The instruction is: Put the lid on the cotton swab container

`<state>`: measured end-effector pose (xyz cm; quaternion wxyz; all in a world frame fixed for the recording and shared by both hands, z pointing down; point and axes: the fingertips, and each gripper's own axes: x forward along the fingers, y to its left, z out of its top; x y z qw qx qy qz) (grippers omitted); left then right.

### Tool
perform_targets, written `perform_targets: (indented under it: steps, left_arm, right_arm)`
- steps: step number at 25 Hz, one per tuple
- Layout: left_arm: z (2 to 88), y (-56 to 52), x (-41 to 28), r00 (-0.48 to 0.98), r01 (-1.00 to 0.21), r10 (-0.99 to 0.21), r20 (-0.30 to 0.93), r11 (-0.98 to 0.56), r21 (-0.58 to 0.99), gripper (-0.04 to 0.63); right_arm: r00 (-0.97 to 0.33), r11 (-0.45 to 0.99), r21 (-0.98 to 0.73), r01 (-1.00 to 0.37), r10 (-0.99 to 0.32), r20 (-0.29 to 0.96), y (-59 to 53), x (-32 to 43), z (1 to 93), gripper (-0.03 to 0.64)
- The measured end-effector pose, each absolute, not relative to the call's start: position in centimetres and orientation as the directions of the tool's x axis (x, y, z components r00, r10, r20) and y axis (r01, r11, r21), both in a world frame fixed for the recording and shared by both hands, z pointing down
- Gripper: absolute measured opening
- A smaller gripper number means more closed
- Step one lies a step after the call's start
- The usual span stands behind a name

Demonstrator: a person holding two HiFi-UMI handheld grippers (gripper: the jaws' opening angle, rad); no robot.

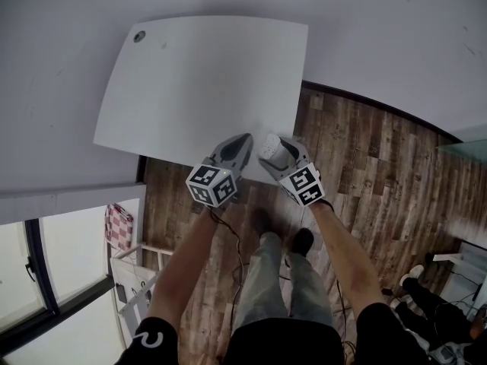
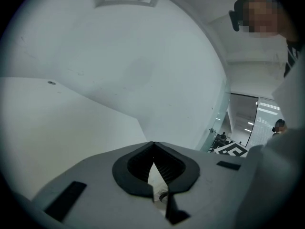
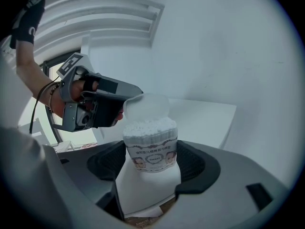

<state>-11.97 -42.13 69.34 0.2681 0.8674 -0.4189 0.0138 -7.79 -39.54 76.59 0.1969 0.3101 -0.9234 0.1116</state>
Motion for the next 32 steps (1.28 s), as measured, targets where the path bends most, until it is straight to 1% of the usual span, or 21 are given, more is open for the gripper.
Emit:
perform_targets:
  steps: [15, 25, 32]
  left_arm:
    - [69.8, -40.6, -8.6, 0.724, -0.671, -0.646, 0.241, -0.579, 0.464, 0.026]
    - [70.5, -39.4, -7.0, 0.753, -0.653, -0.603, 0.263, -0.634, 0.414, 0.026]
    - [70.6, -39.0, -6.9, 0.752, -0.656, -0.604, 0.264, -0.649, 0.385, 0.026]
  right_arm:
    - [-0.738, 0.788, -0.088, -0.610, -0.524, 0.425, -39.6, -7.5, 76.6, 0.347]
    - [-0.745, 0.790, -0.095, -0.606, -0.523, 0.415, -39.3, -7.3, 76.4, 0.347]
    - [-0.751, 0.788, -0.108, -0.606, -0.522, 0.404, -39.1, -7.4, 76.4, 0.347]
